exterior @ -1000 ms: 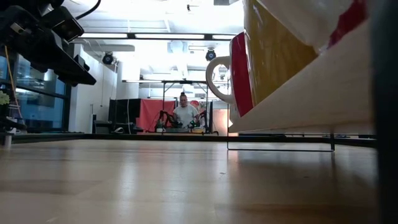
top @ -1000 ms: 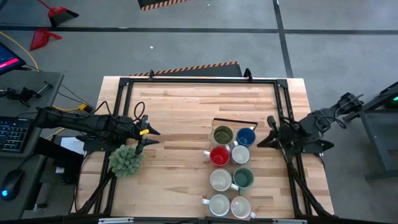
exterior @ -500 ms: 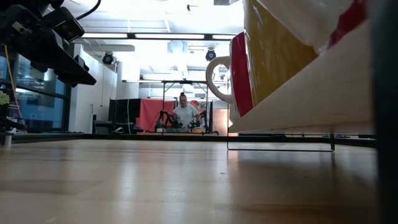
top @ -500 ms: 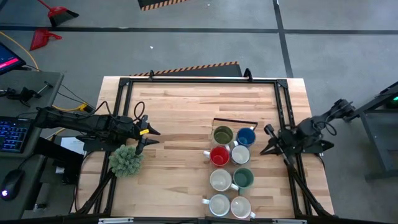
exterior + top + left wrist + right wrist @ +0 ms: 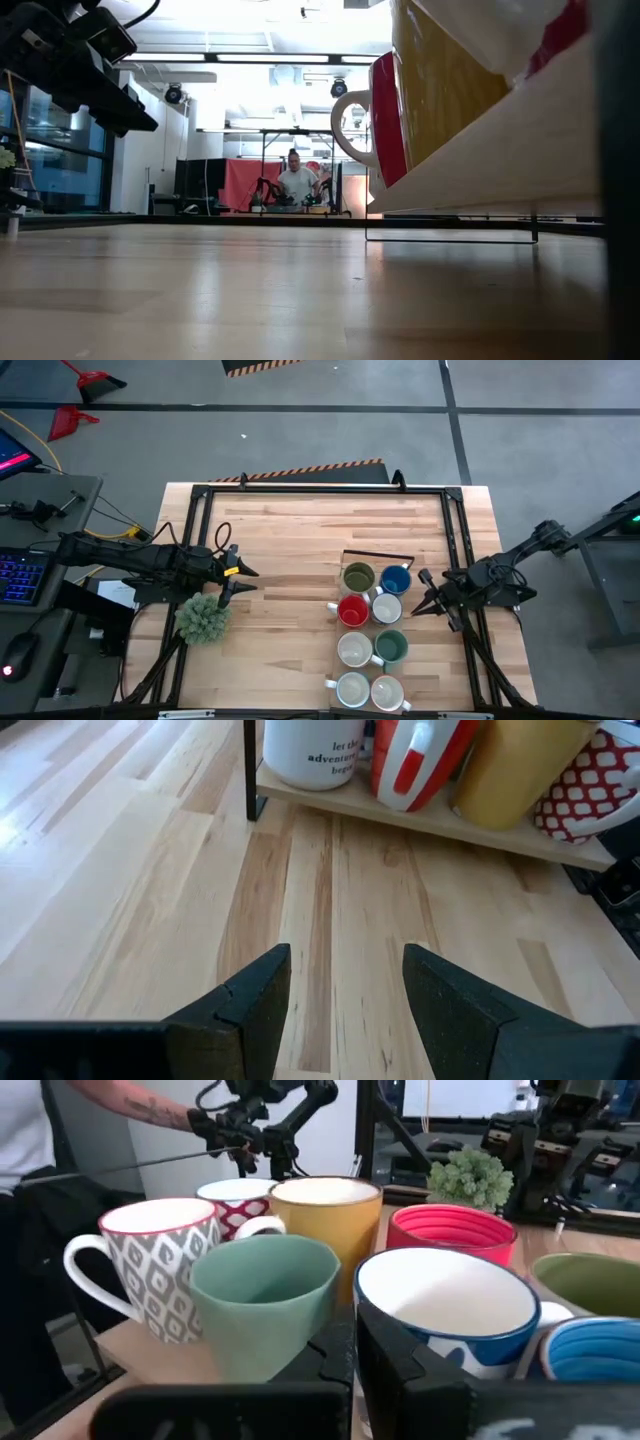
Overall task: Place coffee mugs
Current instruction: Return to Home Position
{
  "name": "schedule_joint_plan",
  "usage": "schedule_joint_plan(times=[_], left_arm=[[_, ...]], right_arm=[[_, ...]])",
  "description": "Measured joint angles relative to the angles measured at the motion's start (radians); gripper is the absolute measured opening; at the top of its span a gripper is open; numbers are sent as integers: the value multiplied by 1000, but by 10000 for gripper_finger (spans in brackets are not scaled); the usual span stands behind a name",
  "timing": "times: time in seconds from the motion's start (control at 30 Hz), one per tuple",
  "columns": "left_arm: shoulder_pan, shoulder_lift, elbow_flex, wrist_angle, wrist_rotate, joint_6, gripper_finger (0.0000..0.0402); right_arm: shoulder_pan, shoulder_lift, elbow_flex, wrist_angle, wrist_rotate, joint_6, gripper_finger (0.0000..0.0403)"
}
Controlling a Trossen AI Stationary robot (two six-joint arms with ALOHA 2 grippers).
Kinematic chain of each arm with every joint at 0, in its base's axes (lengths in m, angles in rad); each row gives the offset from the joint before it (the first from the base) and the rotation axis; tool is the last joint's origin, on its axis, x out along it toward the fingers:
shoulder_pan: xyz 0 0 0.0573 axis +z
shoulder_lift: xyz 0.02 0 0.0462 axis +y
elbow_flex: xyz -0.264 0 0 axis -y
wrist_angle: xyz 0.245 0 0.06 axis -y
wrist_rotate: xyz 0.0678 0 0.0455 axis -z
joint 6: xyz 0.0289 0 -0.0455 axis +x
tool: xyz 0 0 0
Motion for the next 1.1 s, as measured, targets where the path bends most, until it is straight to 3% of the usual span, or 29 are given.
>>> schedule_joint_plan(times=[0.47,1.1], left_arm=[[0,0,0,-2,0,1,184],[0,0,0,-6,0,-16,184]], right_arm=[[1,0,-33,-9,21,-1,0],[1,0,-33,-9,27,277,0]])
